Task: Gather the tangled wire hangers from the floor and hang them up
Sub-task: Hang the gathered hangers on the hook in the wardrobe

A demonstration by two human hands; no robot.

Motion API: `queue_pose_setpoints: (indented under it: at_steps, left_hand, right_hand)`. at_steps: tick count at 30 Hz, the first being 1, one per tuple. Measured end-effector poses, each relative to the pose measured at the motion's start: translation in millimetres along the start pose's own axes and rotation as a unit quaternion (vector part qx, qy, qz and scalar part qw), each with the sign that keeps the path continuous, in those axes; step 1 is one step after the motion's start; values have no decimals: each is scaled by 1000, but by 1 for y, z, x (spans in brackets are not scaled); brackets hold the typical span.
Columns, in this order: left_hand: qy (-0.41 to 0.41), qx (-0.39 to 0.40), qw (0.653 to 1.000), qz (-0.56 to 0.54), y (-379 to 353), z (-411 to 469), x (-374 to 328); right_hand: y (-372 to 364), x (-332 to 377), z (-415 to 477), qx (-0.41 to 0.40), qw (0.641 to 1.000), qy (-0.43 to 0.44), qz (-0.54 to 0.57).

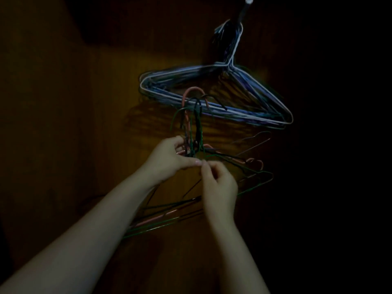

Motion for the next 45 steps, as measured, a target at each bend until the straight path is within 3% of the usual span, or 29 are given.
queue_pose_setpoints:
  at_steps: [6,12,23,33,40,45]
  left_hand:
    - [48,3,999,-20,-30,-36,38]
    - [58,5,998,-7,-44,-44,51]
    - [125,33,990,-60,-44,-38,84]
    - [99,37,993,-56,-33,-35,84]
    - [107,66,992,-10,-3,-32,81]
    - [101,60,993,21,15,-29,73]
  right_hand:
    - [6,-37,-28,26,978,-162,132]
    - [4,-53,-40,46,967,-215,132]
    - [4,-67,-36,37,968,-204,138]
    - [-14,-81,-29,45,967,-217,129]
    - [9,-89,-12,-3,981,-181,65]
    - [25,-83,1,-38,967,-178,180]
Point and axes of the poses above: each hand's wrist, its own z-axis towards the middle knuckle, its own y-axis out of the back of the hand, x = y × z, the point moved 6 cm from there along z, towards the middle knuckle, and after that the axes turned 7 degrees about y, right-handed, at the moved point
